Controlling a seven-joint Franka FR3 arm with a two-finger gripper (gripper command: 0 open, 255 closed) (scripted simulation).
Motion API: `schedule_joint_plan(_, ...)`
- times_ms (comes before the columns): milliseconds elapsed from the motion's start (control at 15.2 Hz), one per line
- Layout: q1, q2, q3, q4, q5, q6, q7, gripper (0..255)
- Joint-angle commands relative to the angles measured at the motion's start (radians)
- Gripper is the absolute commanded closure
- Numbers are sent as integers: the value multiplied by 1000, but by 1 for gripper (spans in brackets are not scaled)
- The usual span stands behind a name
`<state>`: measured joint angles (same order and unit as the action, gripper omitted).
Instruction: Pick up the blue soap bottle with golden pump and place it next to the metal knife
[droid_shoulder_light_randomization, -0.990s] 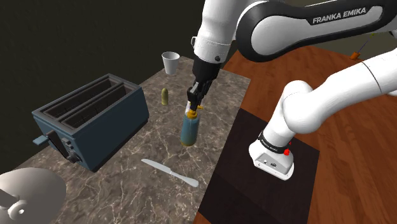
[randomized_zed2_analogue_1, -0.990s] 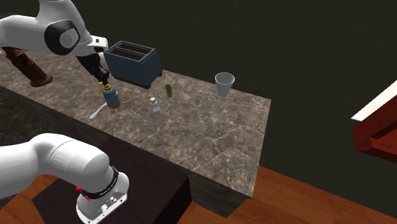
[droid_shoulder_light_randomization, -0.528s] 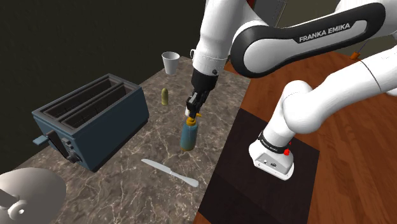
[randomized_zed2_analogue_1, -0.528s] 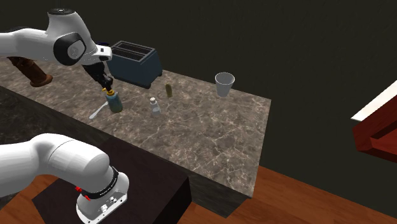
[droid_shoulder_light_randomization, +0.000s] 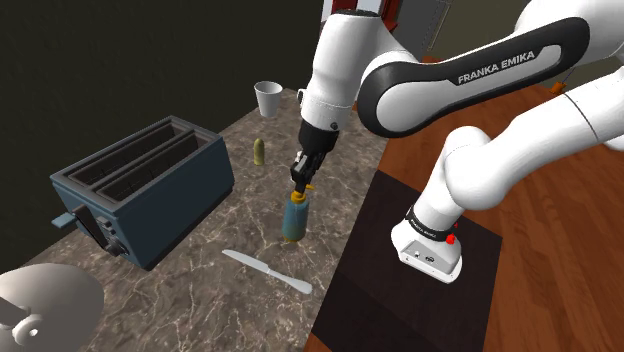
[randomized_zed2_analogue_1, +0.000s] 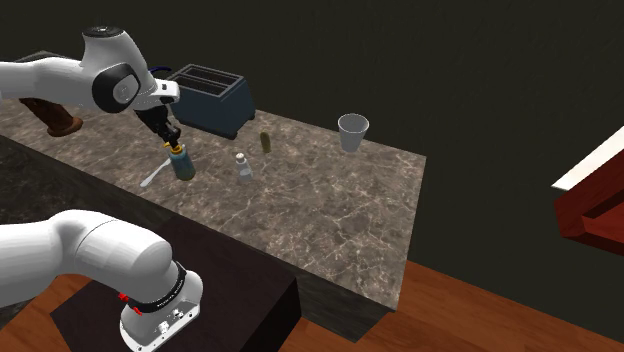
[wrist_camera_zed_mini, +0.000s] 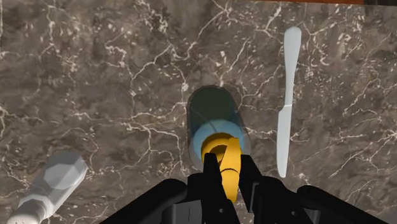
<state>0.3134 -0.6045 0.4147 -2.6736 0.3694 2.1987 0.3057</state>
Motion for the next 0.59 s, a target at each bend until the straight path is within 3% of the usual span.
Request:
schedule_joint_plan(0,0,4,1,-8,0,-2,0,255)
schedule_joint_plan(198,0,4,1,-8,0,-2,0,255)
schedule_joint_plan(264,0,4,1,-8,-1,-1,-1,0)
schedule_joint_plan(528,1,6,4,-9,1,2,2,0)
